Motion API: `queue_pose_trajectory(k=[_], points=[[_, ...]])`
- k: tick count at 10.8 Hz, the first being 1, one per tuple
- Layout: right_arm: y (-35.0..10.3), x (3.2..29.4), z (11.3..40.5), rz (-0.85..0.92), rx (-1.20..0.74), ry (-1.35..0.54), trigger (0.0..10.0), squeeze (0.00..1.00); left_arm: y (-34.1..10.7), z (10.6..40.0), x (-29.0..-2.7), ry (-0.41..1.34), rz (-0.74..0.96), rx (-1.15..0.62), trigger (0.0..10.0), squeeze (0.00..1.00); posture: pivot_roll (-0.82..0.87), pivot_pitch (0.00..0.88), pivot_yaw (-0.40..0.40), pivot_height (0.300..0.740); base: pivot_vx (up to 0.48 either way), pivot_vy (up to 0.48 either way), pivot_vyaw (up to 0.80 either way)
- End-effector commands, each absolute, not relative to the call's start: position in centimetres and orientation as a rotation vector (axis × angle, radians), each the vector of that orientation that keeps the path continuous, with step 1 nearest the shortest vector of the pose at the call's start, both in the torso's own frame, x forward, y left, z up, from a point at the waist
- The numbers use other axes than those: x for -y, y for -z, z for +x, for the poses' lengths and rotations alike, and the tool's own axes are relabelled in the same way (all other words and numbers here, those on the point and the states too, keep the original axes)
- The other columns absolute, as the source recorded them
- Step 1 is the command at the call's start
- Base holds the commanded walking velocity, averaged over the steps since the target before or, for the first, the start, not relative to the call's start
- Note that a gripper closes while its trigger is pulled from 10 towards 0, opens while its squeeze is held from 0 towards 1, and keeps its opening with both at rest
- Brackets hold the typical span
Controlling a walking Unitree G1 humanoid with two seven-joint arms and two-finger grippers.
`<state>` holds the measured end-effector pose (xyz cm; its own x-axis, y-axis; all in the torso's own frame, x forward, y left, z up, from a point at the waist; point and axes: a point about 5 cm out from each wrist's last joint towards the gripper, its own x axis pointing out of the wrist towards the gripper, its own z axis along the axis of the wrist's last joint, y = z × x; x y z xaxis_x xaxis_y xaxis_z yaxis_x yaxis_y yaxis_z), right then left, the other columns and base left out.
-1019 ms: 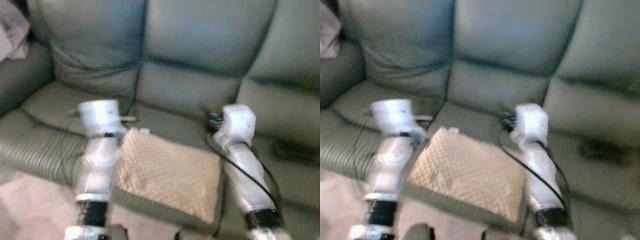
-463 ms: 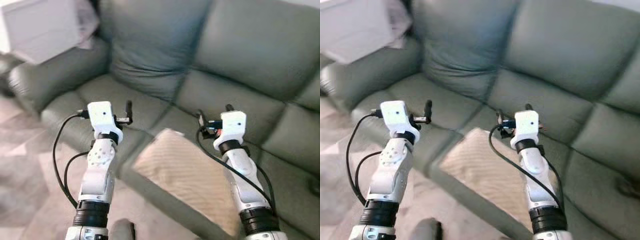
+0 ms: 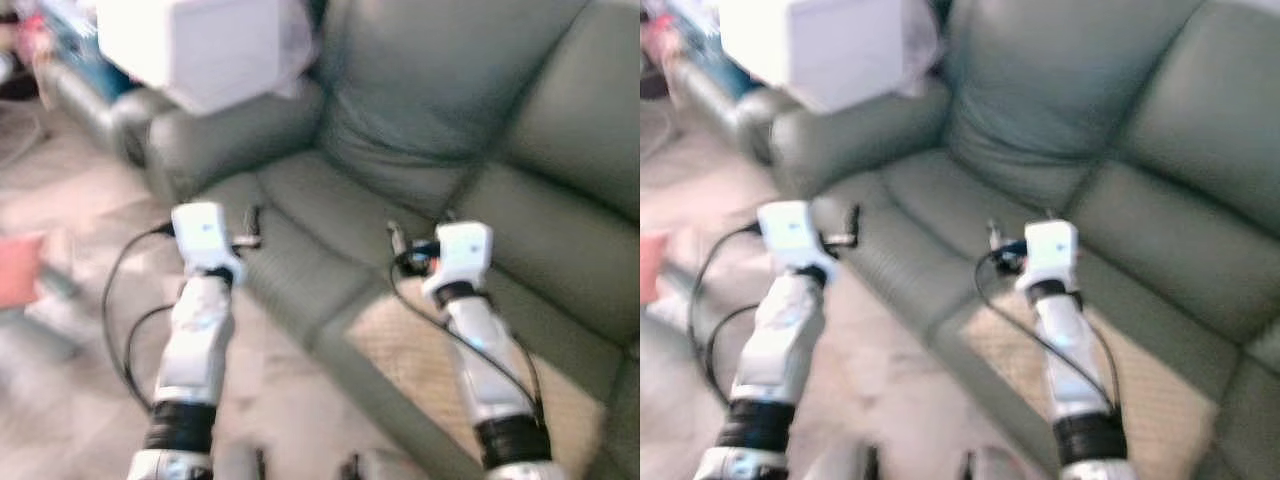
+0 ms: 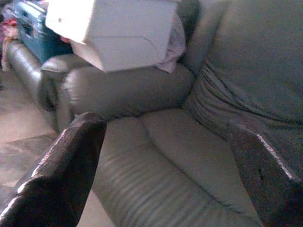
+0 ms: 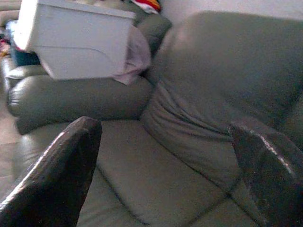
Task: Move the pillow to the sofa
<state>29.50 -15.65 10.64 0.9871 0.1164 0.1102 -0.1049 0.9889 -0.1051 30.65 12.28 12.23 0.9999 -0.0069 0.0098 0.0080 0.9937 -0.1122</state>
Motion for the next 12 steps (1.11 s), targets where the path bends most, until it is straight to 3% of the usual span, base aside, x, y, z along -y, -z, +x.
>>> queue_pose_trajectory(k=[1, 9, 12], points=[[-11.0, 14.7, 29.6, -0.075, 0.133, -0.138, 10.0, 0.0, -12.5, 30.8, -13.1, -0.015, -0.099, 0.017, 10.0, 0.0, -0.03, 0.056, -0.038, 0.74, 0.0, 0.48, 0.8], [-10.9, 14.3, 29.6, -0.044, 0.125, -0.17, 10.0, 0.0, -11.4, 30.5, -13.6, -0.042, -0.053, -0.023, 10.0, 0.0, -0.03, 0.058, -0.04, 0.74, 0.0, 0.48, 0.8], [-10.2, 13.6, 29.3, 0.014, 0.092, -0.221, 10.0, 0.0, -11.2, 30.5, -13.8, -0.056, -0.04, -0.038, 10.0, 0.0, -0.03, 0.064, -0.038, 0.74, 0.0, 0.48, 0.0]])
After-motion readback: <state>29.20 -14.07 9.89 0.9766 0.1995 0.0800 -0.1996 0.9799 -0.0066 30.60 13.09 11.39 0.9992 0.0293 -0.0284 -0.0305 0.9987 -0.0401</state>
